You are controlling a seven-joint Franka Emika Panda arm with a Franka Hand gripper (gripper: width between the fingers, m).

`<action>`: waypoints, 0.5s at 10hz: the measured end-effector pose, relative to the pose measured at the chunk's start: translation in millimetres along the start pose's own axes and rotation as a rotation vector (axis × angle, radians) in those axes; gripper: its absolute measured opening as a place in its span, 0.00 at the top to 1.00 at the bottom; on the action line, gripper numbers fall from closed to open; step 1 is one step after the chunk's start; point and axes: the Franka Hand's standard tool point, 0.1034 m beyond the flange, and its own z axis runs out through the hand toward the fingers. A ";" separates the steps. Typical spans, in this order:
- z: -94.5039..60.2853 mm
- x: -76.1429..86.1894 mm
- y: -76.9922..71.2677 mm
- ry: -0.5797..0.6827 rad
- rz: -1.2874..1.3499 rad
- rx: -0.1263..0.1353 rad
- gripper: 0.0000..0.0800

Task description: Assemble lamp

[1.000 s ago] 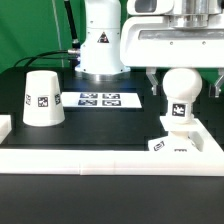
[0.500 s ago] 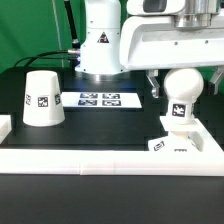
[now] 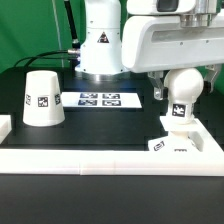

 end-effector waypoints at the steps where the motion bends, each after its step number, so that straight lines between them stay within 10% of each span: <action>1: -0.1 -0.1 0.7 -0.001 -0.055 -0.004 0.13; 5: 0.1 -1.2 3.8 -0.012 -0.241 -0.020 0.13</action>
Offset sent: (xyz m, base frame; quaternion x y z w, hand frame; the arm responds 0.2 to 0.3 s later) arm 0.0031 0.0042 0.0032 0.0016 0.0009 -0.1858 0.9826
